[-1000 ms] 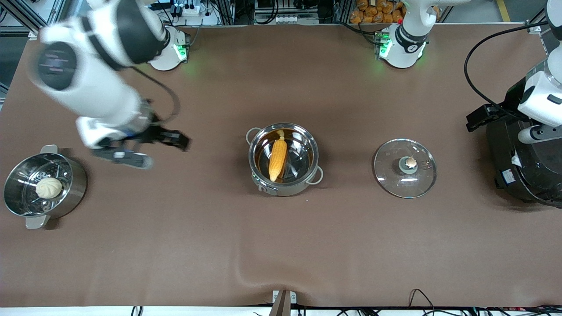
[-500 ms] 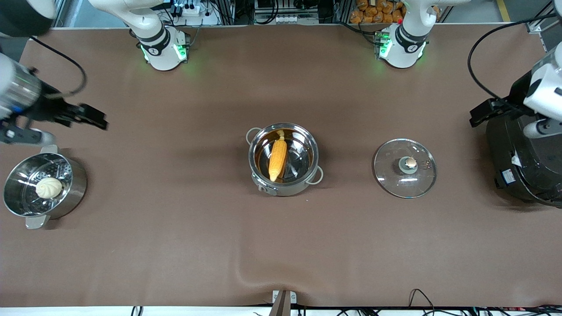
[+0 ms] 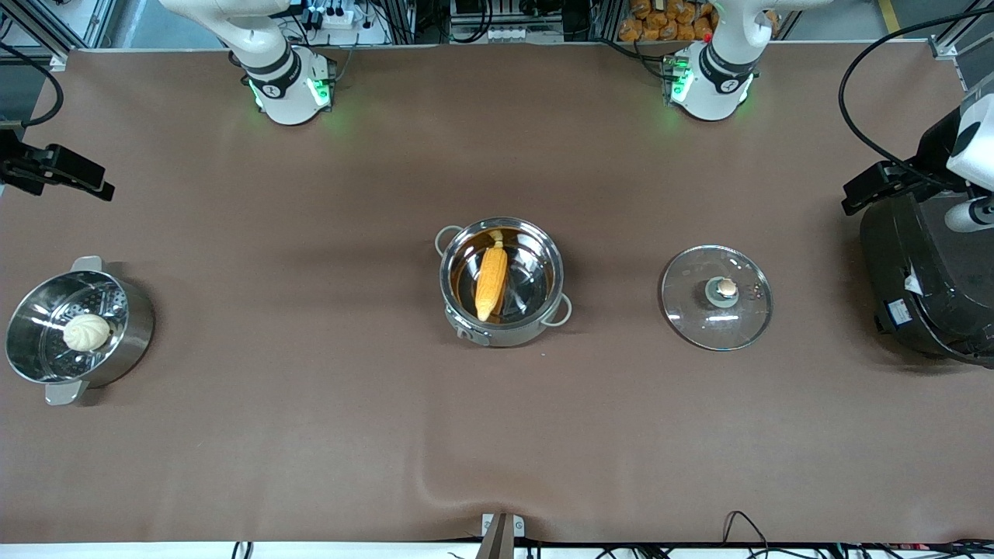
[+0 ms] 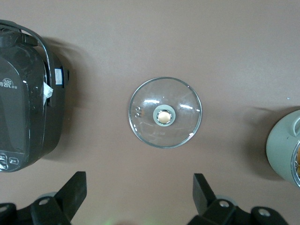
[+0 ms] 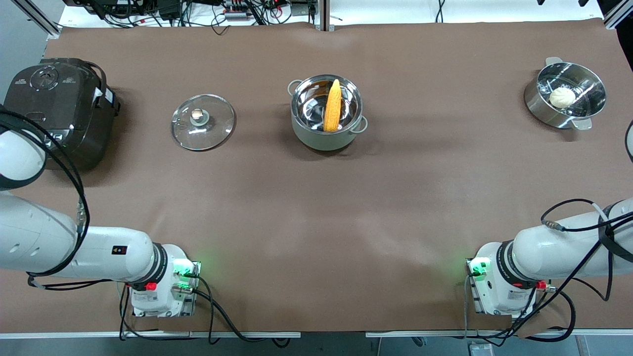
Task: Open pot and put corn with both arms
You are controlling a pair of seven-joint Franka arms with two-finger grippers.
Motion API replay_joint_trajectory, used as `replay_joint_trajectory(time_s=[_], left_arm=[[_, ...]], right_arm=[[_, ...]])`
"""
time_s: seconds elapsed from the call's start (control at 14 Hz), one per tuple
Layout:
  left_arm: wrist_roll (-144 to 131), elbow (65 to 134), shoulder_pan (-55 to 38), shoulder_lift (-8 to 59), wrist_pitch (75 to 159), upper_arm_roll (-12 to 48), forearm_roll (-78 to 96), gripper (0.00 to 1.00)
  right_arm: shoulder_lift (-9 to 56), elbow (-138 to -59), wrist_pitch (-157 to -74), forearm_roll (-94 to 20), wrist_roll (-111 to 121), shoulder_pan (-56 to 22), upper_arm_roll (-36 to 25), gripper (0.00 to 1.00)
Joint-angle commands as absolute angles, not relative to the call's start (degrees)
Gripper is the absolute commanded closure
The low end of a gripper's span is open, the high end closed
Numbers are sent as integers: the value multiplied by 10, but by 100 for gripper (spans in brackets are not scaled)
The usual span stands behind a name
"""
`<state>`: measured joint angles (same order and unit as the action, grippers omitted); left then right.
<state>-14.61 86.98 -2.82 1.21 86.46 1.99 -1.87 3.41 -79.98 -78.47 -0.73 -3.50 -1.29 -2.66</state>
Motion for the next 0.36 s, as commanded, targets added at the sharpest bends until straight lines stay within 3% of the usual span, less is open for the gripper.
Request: replay_joint_trajectory(time_s=[0.0, 0.29], left_arm=[[-133, 864, -25, 11, 853, 24, -8, 0], [-134, 860, -26, 14, 829, 25, -13, 0]], right_arm=[[43, -773, -780, -2, -17, 0, -15, 0], [51, -765, -779, -7, -14, 0, -14, 0]])
